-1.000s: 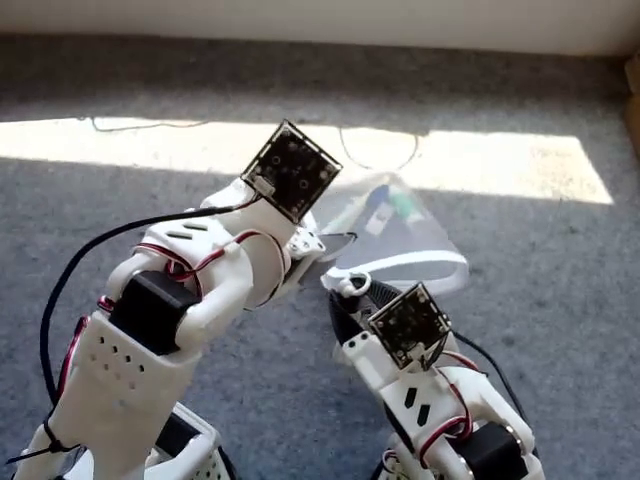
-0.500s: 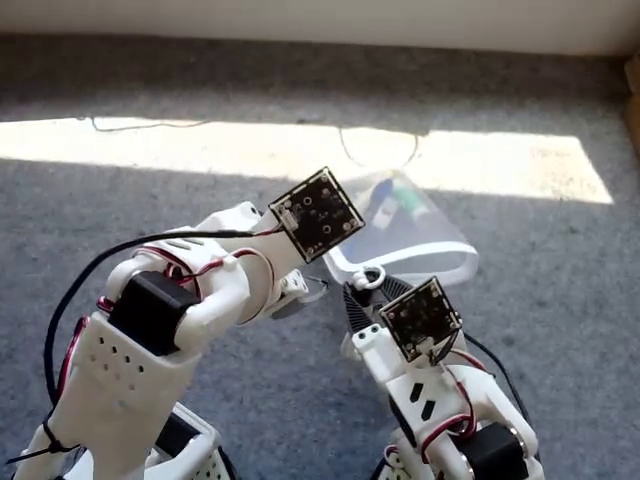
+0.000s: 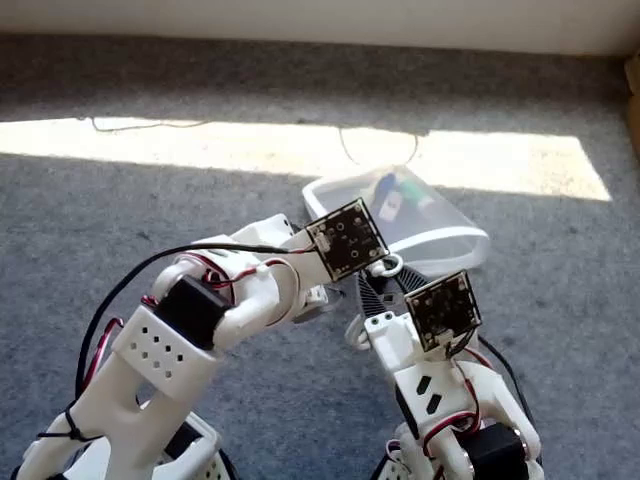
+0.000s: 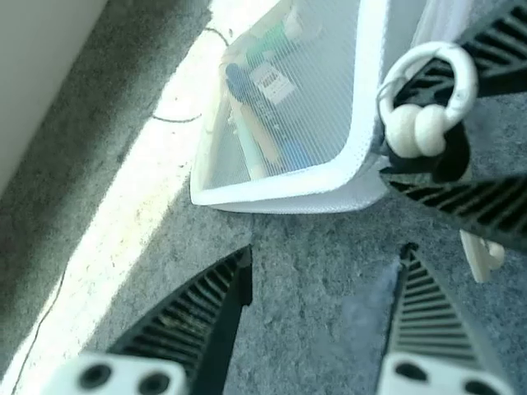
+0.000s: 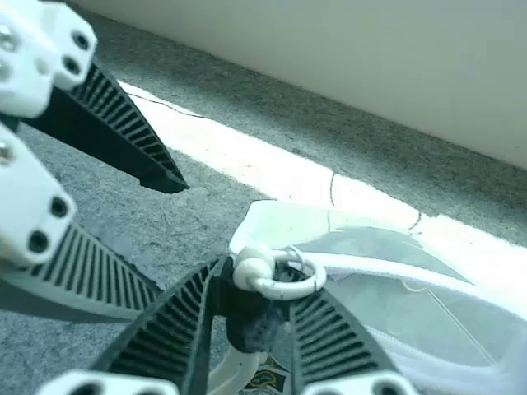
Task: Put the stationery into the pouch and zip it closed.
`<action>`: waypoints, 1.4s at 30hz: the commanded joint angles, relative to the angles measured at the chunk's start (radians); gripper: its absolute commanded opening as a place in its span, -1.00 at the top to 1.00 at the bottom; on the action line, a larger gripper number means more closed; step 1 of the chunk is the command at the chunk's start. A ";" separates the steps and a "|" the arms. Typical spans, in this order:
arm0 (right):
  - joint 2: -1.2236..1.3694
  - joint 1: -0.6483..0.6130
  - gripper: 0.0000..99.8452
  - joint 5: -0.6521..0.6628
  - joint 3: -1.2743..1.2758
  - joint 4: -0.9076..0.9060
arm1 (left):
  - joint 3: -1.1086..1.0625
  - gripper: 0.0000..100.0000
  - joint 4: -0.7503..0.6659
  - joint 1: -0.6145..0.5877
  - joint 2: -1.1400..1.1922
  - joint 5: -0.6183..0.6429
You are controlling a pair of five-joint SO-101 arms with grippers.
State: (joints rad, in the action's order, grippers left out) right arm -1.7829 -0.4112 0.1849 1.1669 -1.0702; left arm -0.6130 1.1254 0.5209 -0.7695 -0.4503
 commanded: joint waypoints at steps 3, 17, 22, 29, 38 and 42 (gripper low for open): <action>0.001 0.015 0.99 -0.008 -0.022 0.039 | -0.048 0.46 -0.141 0.074 -0.012 -0.005; 0.001 0.015 0.99 -0.008 -0.021 0.038 | -0.228 0.47 -0.462 0.090 -0.012 0.037; 0.001 0.016 0.99 -0.008 -0.021 0.038 | -0.280 0.51 -0.537 0.090 -0.012 0.058; 0.001 0.019 0.99 -0.008 -0.021 0.039 | -0.371 0.73 -0.687 0.090 -0.013 0.058; 0.001 0.022 0.99 -0.008 -0.021 0.065 | -0.387 0.98 -0.707 0.088 -0.013 0.058; 0.001 0.087 0.99 -0.011 -0.013 0.124 | -0.387 0.99 -0.707 0.081 -0.013 0.058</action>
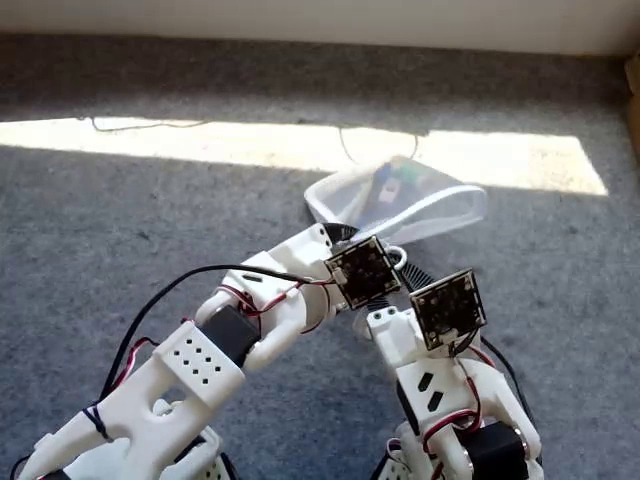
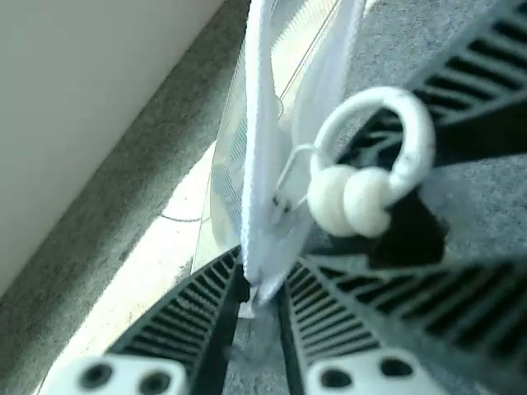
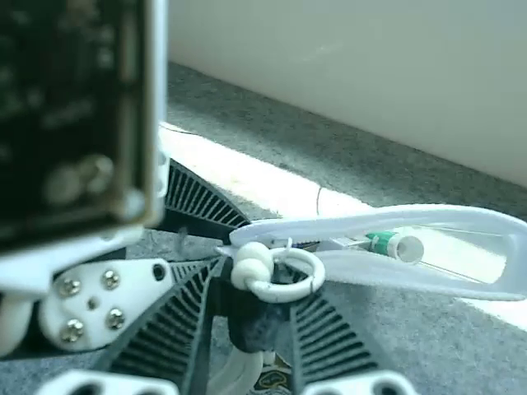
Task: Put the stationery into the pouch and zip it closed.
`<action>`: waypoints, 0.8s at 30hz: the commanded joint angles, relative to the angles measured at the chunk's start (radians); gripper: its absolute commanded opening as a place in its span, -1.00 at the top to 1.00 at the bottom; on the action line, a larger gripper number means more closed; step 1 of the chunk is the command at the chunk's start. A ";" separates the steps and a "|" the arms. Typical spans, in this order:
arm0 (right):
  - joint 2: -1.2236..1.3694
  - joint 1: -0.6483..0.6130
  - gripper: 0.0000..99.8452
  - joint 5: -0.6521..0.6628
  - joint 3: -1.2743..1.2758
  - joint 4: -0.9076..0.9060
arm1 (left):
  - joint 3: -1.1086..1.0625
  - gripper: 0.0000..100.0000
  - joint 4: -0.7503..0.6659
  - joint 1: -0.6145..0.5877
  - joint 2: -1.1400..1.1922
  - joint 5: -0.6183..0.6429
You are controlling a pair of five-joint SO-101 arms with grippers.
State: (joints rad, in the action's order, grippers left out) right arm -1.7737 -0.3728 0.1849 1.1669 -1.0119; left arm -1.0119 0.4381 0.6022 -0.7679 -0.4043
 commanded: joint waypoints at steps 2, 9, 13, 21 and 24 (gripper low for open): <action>-0.008 0.084 0.99 -0.055 -0.013 0.091 | 0.012 0.99 -0.020 -0.002 -0.015 0.012; -0.001 0.186 0.99 -0.135 -0.012 0.183 | 0.012 0.99 -0.018 -0.022 -0.015 0.020; 0.001 0.206 0.99 -0.137 -0.010 0.202 | 0.016 0.99 -0.018 -0.062 -0.015 0.087; 0.001 0.232 0.99 -0.137 -0.010 0.208 | 0.016 0.99 -0.017 -0.079 -0.015 0.091; 0.002 0.272 0.99 -0.137 -0.008 0.237 | 0.022 0.99 0.021 -0.079 -0.016 0.091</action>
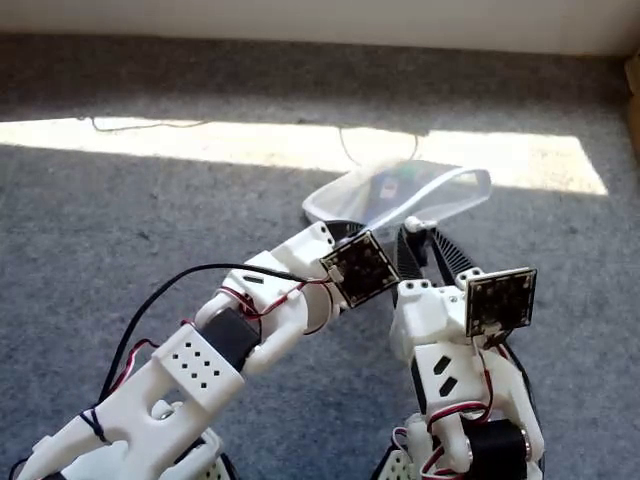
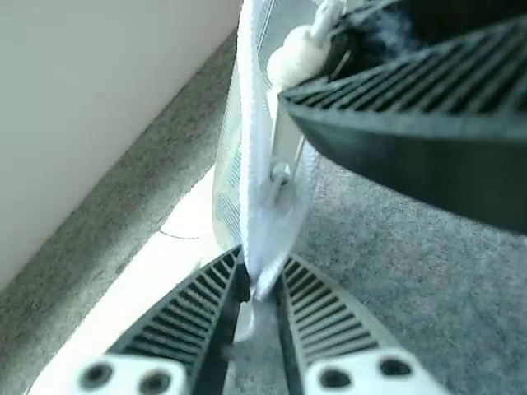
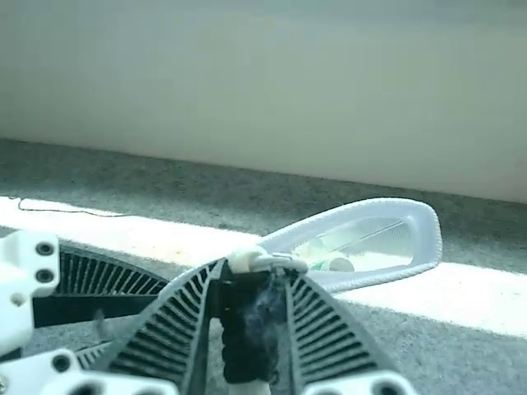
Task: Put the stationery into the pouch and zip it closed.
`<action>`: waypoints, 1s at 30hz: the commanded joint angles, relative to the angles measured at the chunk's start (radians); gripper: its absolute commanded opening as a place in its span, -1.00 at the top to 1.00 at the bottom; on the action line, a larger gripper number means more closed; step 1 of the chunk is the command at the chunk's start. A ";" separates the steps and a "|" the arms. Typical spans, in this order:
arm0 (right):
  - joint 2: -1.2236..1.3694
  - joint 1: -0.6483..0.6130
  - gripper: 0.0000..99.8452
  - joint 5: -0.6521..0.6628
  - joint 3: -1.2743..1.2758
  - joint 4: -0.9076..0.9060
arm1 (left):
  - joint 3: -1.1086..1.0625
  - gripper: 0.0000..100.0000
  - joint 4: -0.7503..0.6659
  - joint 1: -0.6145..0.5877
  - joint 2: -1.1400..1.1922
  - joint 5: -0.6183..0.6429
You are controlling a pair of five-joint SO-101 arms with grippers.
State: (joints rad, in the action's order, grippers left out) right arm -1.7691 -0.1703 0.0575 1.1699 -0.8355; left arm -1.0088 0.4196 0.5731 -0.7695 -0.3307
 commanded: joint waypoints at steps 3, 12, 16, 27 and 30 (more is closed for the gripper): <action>-0.002 0.087 0.99 -0.009 -0.012 0.067 | 0.033 0.99 0.091 -0.050 -0.045 0.017; -0.002 0.087 0.99 -0.011 -0.012 0.067 | -0.042 0.99 0.129 -0.050 -0.232 0.018; -0.002 0.087 0.99 -0.011 -0.012 0.068 | -0.056 0.99 0.147 -0.050 -0.277 0.018; -0.002 0.185 0.99 -0.072 -0.012 0.114 | -0.058 0.99 0.187 -0.050 -0.318 0.014; -0.002 0.188 0.99 -0.074 -0.012 0.114 | -0.058 0.99 0.187 -0.050 -0.318 0.014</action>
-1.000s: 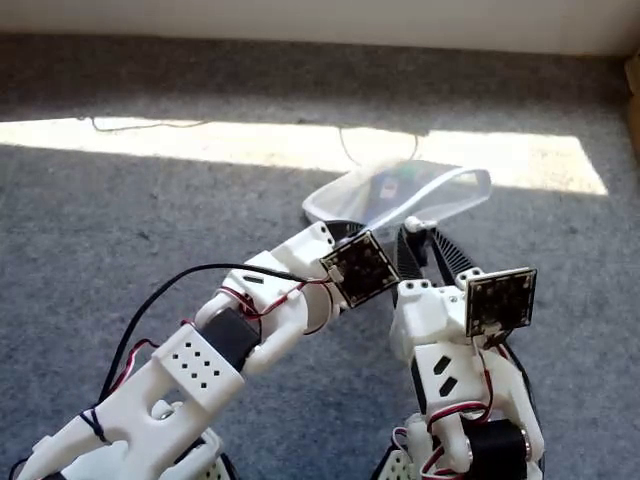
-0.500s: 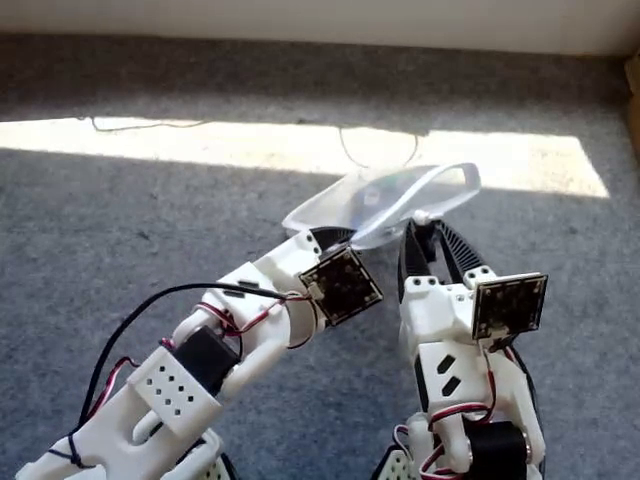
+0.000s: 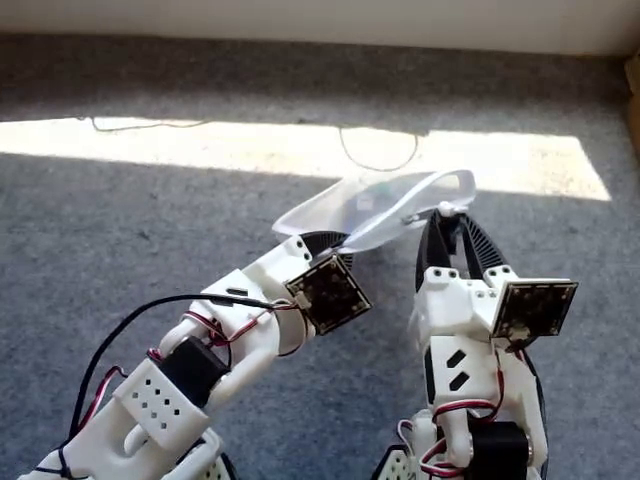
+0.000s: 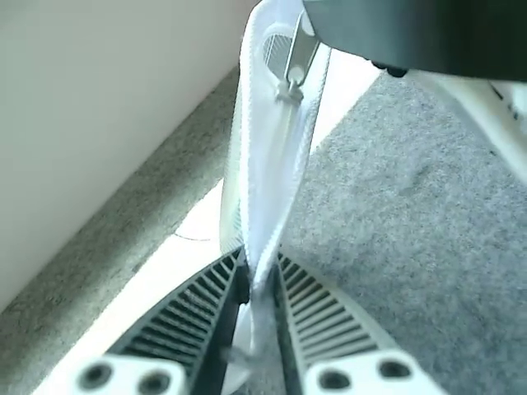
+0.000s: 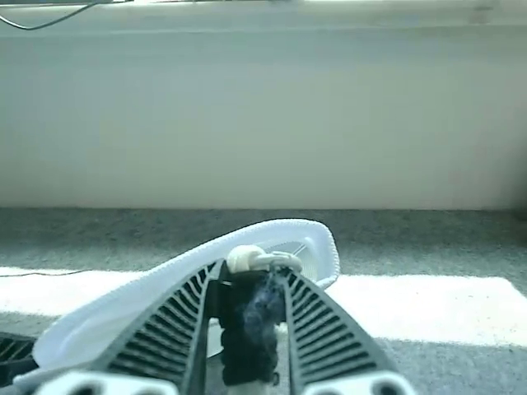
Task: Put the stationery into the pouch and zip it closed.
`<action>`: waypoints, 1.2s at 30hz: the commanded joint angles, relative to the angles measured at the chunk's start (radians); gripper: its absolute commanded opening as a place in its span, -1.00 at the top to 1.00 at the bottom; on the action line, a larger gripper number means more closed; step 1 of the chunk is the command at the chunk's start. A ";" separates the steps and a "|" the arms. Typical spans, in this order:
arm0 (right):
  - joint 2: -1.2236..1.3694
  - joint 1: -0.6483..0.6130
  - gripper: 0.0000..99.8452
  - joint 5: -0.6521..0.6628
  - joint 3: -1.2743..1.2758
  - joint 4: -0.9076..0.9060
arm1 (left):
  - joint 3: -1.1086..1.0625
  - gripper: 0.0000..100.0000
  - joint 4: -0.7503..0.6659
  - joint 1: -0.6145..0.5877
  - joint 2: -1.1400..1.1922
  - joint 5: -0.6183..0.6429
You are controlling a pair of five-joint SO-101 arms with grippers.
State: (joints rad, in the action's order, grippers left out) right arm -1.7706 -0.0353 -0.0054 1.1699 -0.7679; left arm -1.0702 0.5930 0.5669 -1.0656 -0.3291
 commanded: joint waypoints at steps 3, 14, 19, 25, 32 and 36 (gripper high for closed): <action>-0.001 0.054 0.99 -0.009 -0.012 0.048 | 0.004 0.99 0.014 -0.044 -0.022 0.012; -0.001 0.093 0.99 -0.012 -0.012 0.058 | 0.007 0.99 0.014 -0.070 -0.022 0.011; -0.001 0.125 0.99 -0.012 0.038 0.125 | 0.012 0.99 0.014 -0.096 -0.024 0.011; -0.001 0.130 0.99 -0.011 0.061 0.154 | 0.012 0.99 0.014 -0.097 -0.024 0.011; -0.001 0.131 0.99 -0.009 0.062 0.156 | 0.028 0.99 0.012 -0.139 -0.024 0.014; -0.001 0.131 0.99 -0.009 0.062 0.156 | 0.031 0.99 0.012 -0.159 -0.025 0.015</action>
State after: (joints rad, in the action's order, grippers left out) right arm -1.7706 0.0338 -0.0084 1.2513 -0.6544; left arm -1.0687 0.5946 0.4856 -1.0764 -0.3276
